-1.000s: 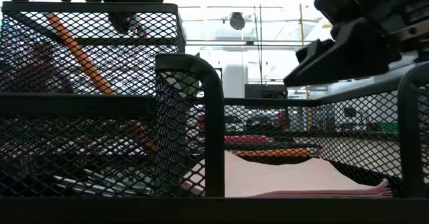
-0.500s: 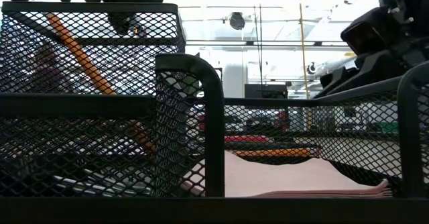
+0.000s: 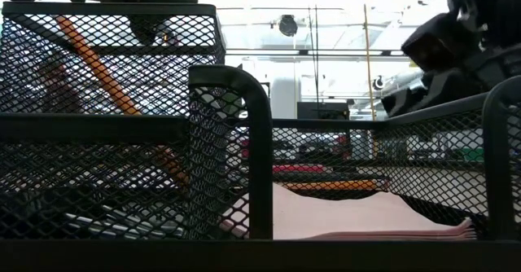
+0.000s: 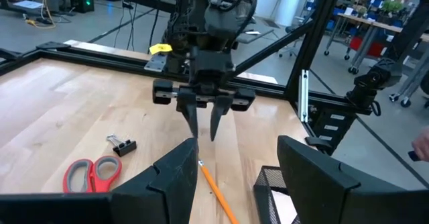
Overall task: Pick and place office supplies into organizer
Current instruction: Put the yellow pencil into the black desk organizer
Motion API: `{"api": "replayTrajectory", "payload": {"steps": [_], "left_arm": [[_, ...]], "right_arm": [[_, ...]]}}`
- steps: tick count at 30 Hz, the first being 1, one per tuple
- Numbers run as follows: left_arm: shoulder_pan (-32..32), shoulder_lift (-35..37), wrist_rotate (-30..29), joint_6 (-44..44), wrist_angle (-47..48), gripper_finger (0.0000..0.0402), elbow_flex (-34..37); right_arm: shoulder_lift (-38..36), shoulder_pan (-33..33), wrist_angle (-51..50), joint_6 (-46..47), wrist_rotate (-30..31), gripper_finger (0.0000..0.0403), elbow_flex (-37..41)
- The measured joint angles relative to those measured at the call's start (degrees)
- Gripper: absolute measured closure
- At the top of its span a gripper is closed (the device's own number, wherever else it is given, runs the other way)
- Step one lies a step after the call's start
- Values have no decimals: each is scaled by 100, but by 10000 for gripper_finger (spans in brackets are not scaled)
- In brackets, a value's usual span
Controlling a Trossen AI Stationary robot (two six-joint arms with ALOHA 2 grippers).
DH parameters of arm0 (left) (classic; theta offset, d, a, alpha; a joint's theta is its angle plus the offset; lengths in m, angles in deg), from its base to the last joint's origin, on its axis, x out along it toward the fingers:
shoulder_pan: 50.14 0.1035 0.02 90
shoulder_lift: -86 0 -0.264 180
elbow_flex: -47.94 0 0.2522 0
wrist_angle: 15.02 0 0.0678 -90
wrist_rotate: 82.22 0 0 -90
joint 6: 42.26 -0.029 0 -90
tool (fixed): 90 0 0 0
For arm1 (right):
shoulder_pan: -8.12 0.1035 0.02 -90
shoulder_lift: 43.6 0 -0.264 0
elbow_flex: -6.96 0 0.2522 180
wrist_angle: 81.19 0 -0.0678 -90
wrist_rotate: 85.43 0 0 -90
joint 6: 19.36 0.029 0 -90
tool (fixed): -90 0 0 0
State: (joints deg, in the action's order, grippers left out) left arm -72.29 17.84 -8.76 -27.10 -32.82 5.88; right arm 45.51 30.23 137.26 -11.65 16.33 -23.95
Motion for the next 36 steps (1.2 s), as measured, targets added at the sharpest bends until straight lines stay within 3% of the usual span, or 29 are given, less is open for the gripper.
{"api": "replayTrajectory", "payload": {"steps": [5,12,17,26,36], "left_arm": [[0,0,1,3,9,192,0],[-9,0,4,32,43,192,0],[-9,-2,7,41,56,192,0],[-9,-2,11,79,56,192,0],[-17,-2,13,164,186,192,2]], "right_arm": [[303,-28,-134,64,8,287,-94],[1092,-28,738,98,-23,287,-105],[1409,-37,780,107,-128,287,-119],[2002,-37,888,-116,-134,287,-578],[2147,-42,865,0,-132,301,-471]]}}
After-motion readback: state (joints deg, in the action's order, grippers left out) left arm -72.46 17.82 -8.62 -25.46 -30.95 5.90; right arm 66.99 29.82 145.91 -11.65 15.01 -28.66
